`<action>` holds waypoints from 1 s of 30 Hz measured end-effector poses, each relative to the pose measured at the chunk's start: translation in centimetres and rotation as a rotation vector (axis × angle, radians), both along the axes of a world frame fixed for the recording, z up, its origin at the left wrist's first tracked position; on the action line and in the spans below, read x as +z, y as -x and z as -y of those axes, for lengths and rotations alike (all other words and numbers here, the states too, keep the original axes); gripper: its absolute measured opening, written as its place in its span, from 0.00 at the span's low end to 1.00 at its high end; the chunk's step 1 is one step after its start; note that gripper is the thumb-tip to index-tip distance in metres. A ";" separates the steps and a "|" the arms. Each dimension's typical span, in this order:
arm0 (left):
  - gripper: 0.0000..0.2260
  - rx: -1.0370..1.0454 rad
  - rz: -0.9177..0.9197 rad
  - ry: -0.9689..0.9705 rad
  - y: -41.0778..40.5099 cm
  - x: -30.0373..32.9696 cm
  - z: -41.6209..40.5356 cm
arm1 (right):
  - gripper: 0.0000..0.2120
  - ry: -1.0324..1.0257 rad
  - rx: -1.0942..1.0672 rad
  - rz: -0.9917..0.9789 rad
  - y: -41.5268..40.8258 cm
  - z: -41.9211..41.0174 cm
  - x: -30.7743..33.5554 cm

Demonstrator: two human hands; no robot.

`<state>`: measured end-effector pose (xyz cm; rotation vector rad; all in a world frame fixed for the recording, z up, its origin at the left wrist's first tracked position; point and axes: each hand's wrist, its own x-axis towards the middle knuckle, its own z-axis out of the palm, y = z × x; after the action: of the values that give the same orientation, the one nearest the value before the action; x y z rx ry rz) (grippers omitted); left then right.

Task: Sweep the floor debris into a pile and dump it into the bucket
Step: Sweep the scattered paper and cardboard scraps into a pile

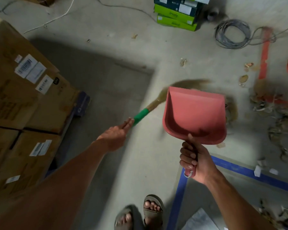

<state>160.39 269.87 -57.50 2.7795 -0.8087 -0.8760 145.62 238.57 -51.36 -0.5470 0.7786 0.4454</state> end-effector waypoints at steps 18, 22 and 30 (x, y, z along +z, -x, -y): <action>0.36 0.041 -0.159 0.022 -14.5 -3.7 7.9 | 0.22 -0.015 -0.112 -0.051 -9.0 -2.1 -2.7; 0.36 0.052 -0.170 0.070 -17.6 -3.2 3.5 | 0.22 -0.001 -0.084 -0.033 -14.3 -4.4 -1.3; 0.33 0.613 0.049 0.146 -27.4 0.7 -3.7 | 0.24 -0.146 -0.005 0.014 -27.5 -9.9 1.5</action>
<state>187.78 273.54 -56.77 2.6670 0.0016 -0.6029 173.11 248.46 -49.85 -0.4121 0.7281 0.4895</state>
